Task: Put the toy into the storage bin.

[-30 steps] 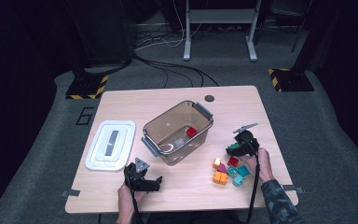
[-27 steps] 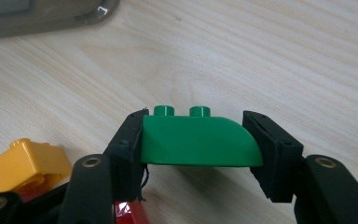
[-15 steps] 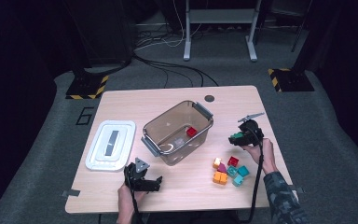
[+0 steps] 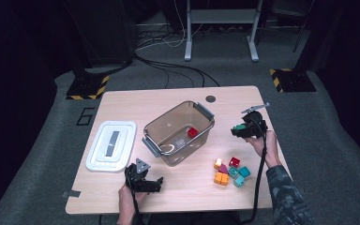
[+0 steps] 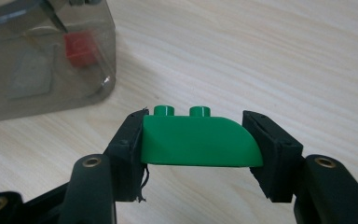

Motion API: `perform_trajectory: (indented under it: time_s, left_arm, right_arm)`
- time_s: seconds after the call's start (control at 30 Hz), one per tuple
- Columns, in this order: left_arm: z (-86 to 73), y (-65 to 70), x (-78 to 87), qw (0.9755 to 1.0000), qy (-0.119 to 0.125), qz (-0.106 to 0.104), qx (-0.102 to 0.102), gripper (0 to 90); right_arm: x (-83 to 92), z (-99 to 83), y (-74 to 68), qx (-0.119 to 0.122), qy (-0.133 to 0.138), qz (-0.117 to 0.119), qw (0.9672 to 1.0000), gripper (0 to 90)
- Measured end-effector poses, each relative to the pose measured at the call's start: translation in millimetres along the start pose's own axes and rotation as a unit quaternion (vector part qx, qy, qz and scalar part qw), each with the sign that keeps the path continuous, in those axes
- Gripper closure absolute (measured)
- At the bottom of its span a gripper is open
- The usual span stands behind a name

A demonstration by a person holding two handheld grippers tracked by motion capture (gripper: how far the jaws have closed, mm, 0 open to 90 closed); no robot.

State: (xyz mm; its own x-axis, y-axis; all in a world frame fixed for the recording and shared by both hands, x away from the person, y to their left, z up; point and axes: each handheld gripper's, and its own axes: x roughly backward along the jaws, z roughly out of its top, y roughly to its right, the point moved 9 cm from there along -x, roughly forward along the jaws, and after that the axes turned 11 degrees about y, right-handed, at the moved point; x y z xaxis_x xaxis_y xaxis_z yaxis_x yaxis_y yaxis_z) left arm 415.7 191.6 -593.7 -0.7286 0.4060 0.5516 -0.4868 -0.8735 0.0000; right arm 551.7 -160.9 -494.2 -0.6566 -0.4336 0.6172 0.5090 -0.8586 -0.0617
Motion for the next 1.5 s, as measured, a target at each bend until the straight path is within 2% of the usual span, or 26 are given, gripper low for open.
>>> perform_trajectory:
  time_s: [0.27,0.6,0.8,0.9,1.2,1.3,1.5]
  left_arm:
    - [0.1,-0.2,0.0,1.0,0.0,0.001,0.0,0.1]
    - [0.1,-0.2,-0.1,1.0,0.001,0.001,0.0,0.2]
    - [0.0,0.2,-0.1,1.0,0.001,-0.001,0.001,0.2]
    - [0.0,0.5,-0.3,1.0,0.001,-0.001,0.002,0.1]
    - [0.2,0.4,-0.4,1.0,0.002,-0.001,0.002,0.2]
    - [0.0,0.5,-0.2,1.0,0.001,-0.001,0.002,0.2]
    - [0.0,0.5,-0.2,1.0,0.001,-0.001,0.002,0.2]
  right_arm:
    - [1.4,21.5,-0.3,-0.005,0.013,0.0,0.9999,42.8]
    - [-0.7,44.2,-3.4,0.0,0.021,0.0,0.9998,42.8]
    - [0.2,59.0,-7.7,0.012,0.03,0.004,0.9995,42.8]
    - [0.4,67.1,-12.8,0.01,0.034,0.003,0.9994,42.9]
    - [-0.3,87.7,-33.0,0.034,0.044,0.019,0.9983,42.9]
    - [-1.0,93.1,-42.6,0.036,0.046,0.024,0.998,42.9]
    - [-4.3,102.5,-63.5,0.058,0.049,0.044,0.9962,42.9]
